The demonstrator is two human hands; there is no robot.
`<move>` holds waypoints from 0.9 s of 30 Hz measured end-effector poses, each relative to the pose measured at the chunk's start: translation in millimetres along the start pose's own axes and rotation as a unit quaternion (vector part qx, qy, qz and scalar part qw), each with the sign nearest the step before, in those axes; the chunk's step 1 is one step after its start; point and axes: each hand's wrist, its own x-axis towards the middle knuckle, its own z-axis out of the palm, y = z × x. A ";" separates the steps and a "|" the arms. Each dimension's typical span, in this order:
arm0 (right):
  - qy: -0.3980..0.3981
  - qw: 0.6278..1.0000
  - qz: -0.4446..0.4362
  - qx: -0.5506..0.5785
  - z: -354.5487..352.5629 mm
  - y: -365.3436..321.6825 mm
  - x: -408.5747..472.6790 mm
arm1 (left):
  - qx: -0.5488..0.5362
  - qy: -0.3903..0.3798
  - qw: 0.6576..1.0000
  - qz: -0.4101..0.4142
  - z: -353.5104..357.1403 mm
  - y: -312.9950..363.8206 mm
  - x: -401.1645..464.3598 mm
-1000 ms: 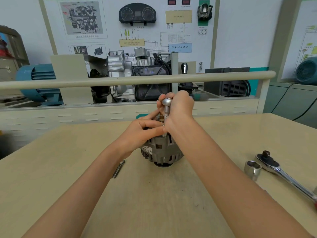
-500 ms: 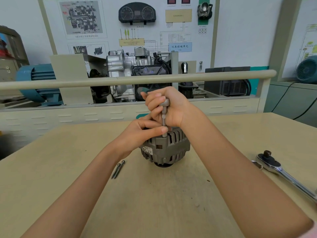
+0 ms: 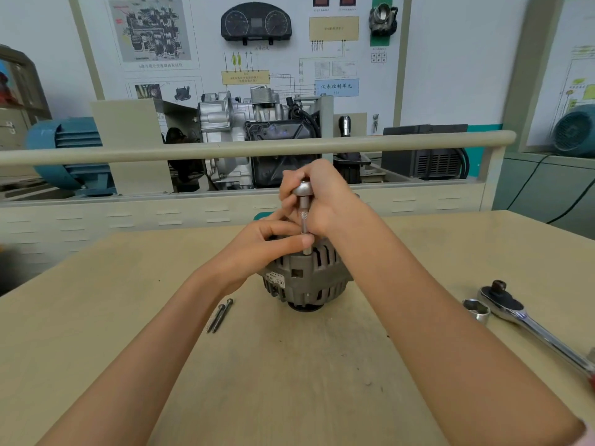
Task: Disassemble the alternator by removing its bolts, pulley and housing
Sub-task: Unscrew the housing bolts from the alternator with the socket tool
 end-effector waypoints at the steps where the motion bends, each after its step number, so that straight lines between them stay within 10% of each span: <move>1: -0.041 0.998 0.051 -0.007 -2.3 -4.2 2.1 | -0.002 -0.007 1.000 0.002 0.4 1.6 -0.9; 11: -0.203 0.967 0.152 -0.016 -8.7 -4.9 7.5 | 0.011 0.000 1.000 -0.007 2.5 4.8 -2.3; 16: 0.000 0.999 -0.034 0.024 2.1 7.3 -2.1 | 0.013 0.006 1.000 -0.013 3.1 5.3 -2.1; 20: 0.169 0.936 -0.305 0.047 12.8 30.7 0.5 | 0.041 0.011 0.999 -0.005 3.0 2.9 -2.2; 27: 0.041 0.997 -0.054 0.039 -1.2 7.6 3.8 | 0.019 0.009 1.000 -0.014 2.7 4.9 -2.2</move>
